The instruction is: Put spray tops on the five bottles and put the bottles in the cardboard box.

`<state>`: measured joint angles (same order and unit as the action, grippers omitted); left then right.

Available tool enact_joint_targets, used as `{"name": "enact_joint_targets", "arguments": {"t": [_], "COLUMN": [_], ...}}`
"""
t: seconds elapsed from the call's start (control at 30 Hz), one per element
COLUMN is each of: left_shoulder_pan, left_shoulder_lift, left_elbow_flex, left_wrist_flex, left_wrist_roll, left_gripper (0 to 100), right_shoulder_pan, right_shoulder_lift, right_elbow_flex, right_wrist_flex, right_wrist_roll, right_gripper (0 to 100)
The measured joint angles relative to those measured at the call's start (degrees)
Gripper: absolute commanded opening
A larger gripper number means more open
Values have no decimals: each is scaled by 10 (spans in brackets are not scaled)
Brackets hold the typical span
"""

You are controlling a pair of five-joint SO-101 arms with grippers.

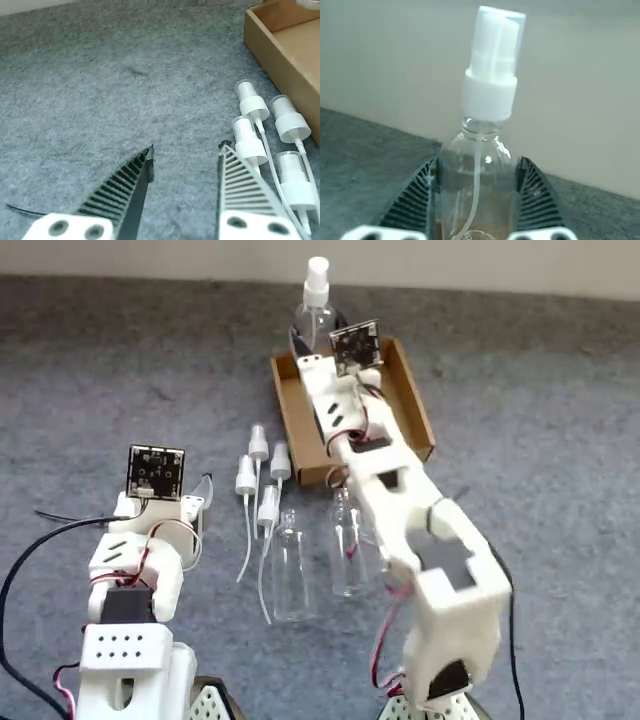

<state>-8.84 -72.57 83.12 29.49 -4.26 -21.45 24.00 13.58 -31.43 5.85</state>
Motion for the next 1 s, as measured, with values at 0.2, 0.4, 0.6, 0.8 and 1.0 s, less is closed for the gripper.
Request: {"name": "enact_joint_targets", "arguments": {"t": [0.2,0.4,0.6,0.8,1.0], "left_shoulder_pan": [1,1,1,1,1], "left_shoulder_lift": [0,0,0,0,0], "left_elbow_flex": [1,18,20,20,20], "left_wrist_flex": [-3,-29,-37,-37,-37], "left_wrist_roll": [0,0,-1,-8,-8], "left_gripper": [193,193,193,193,193], "right_shoulder_pan": [-1,-1,-1,-1,-1], "right_shoulder_lift": [161,200,201,201,201], "right_elbow_flex": [-119,-139,-139,-139,-139], "right_wrist_flex": [-38,-43,-43,-43,-43], "right_wrist_roll": [0,0,0,0,0], "right_gripper": [5,5,9,35,100]}}
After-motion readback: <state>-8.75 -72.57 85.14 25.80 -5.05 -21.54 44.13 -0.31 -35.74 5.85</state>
